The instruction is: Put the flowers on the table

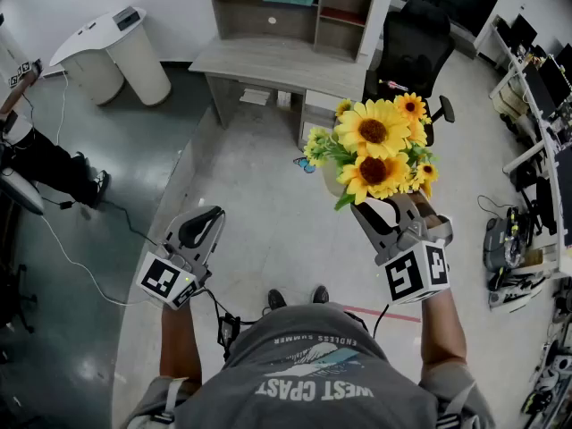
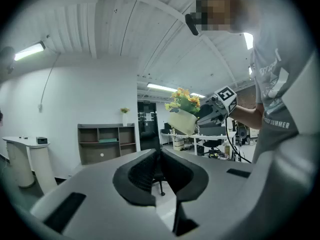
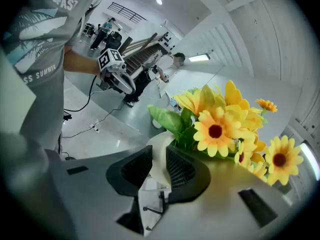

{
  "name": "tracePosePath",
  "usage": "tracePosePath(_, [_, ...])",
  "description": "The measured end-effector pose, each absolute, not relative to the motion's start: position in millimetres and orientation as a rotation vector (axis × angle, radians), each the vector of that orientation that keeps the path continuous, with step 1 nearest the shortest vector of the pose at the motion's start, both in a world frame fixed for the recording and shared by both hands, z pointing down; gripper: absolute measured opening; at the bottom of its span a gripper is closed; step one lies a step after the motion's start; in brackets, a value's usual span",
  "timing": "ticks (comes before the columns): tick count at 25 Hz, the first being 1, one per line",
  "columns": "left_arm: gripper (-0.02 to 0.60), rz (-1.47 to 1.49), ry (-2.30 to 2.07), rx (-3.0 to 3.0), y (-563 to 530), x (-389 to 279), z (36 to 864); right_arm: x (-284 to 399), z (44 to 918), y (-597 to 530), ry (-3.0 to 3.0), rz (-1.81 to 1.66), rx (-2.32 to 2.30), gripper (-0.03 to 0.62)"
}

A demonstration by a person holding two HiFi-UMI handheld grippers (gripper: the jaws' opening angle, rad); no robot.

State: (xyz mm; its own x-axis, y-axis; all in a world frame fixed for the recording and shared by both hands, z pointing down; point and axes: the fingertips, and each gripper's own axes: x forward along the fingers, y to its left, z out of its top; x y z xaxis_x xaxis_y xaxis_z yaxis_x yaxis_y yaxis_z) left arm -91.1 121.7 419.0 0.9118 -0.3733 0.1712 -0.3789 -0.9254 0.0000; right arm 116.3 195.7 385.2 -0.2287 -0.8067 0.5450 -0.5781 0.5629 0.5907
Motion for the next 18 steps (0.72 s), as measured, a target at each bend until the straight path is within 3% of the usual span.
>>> tracePosePath(18, [0.038, 0.251, -0.576, 3.034, 123.8, -88.1, 420.0, 116.9, 386.6, 196.3, -1.915, -0.331, 1.107, 0.107])
